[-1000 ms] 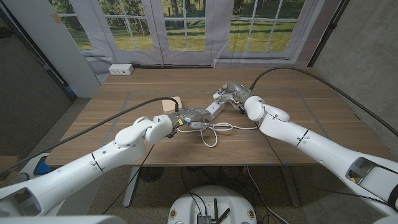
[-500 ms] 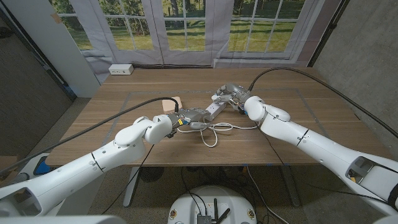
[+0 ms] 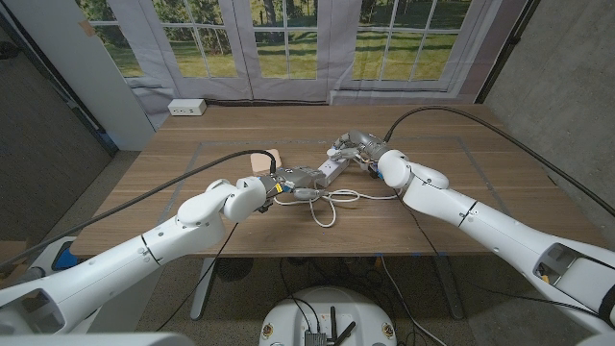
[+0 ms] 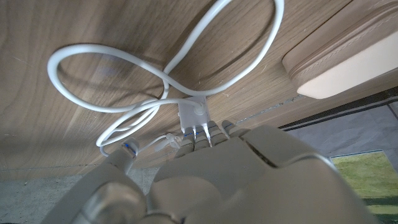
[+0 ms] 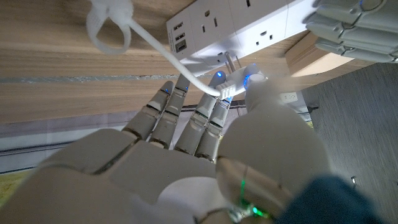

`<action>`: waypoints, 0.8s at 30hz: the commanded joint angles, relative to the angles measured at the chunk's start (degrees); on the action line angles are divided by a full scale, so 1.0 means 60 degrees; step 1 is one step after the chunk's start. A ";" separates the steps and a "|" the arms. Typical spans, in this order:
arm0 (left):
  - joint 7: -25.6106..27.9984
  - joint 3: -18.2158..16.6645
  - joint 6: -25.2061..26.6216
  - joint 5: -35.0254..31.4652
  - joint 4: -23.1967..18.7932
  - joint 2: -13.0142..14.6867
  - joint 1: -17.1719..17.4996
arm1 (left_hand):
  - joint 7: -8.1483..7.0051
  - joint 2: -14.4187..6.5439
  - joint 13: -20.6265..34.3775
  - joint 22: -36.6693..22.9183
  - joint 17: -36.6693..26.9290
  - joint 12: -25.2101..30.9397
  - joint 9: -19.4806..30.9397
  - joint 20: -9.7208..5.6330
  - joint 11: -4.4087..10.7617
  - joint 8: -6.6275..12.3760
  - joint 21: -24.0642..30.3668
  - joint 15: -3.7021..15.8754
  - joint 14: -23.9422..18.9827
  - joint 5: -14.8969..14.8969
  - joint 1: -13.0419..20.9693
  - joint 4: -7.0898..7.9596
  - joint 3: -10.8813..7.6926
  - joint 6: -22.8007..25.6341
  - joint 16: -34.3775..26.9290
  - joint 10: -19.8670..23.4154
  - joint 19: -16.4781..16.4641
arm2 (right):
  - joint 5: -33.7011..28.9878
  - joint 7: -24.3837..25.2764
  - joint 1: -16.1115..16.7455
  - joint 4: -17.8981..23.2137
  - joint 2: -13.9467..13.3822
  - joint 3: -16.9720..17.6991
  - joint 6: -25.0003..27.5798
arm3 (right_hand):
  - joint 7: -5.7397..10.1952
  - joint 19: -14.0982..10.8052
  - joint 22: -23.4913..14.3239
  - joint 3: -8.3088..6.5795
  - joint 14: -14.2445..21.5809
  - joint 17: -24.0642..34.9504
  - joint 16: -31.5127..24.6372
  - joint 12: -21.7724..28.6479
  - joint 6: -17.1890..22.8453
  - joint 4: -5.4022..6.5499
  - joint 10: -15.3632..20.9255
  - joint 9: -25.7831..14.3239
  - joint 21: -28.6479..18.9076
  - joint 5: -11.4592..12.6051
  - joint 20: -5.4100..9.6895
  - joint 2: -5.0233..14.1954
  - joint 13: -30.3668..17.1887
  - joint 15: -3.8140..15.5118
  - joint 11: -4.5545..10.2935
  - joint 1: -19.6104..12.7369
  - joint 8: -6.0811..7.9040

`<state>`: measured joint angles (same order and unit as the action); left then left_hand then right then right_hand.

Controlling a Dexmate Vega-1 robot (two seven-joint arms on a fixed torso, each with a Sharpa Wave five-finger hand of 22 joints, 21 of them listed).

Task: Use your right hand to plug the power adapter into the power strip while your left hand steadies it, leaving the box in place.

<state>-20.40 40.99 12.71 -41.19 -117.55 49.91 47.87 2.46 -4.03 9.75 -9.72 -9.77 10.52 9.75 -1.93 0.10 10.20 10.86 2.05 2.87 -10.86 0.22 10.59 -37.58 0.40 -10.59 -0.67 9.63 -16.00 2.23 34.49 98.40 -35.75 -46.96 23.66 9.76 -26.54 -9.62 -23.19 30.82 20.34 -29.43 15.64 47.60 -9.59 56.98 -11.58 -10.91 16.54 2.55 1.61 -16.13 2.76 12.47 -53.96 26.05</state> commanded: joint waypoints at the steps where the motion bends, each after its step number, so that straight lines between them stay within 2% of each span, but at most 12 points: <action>1: -0.0047 0.0022 0.0004 0.0004 0.0005 -0.0013 -0.0029 | -0.0001 -0.1102 0.0018 -0.0041 -0.0008 0.0055 0.0033 -0.0761 0.0013 0.0033 0.0069 -0.0016 -0.0065 -0.0041 -0.0062 0.0008 -0.0042 0.0061 0.0023 0.0058 0.0143 | 0.0063 -0.0054 -0.0052 -0.0218 0.0025 0.0073 -0.0203 | 0.0379 0.0004 -0.0020 -0.0005 -0.0013 0.0051 0.0017 -0.0053 0.0335 0.0022 -0.0075 -0.0050 -0.0023 0.0071 -0.0034 0.0223 -0.0030 0.1554 0.0001 -0.0319 0.0021; 24: -0.0222 0.0133 0.0037 0.0030 0.0106 -0.0136 -0.0180 | -0.0014 -0.1102 0.0019 -0.0040 -0.0009 0.0056 0.0035 -0.0770 0.0016 0.0030 0.0071 -0.0009 -0.0080 -0.0039 -0.0060 0.0007 -0.0066 0.0065 0.0028 0.0091 0.0116 | 0.0214 -0.0025 -0.0072 -0.0542 0.0152 0.0104 -0.0373 | 0.0389 -0.0016 -0.0020 0.0044 -0.0013 0.0063 0.0051 -0.0088 0.0361 0.0021 -0.0093 -0.0053 -0.0033 0.0109 -0.0040 0.0238 -0.0044 0.1547 0.0006 -0.0321 0.0014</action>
<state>-21.30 41.48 12.55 -41.13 -117.00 49.39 46.97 2.46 -4.02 9.71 -9.73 -9.75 10.60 9.75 -1.93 0.25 10.19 10.86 1.84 2.66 -10.86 0.22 10.59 -37.58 0.40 -10.59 -0.55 9.63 -15.18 1.92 34.09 96.16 -35.32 -46.34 21.79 9.76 -26.54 -9.62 -23.12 30.83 20.73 -29.23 15.24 47.59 -9.66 56.67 -11.61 -10.91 16.84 2.55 1.61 -16.11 2.77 12.79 -53.96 25.66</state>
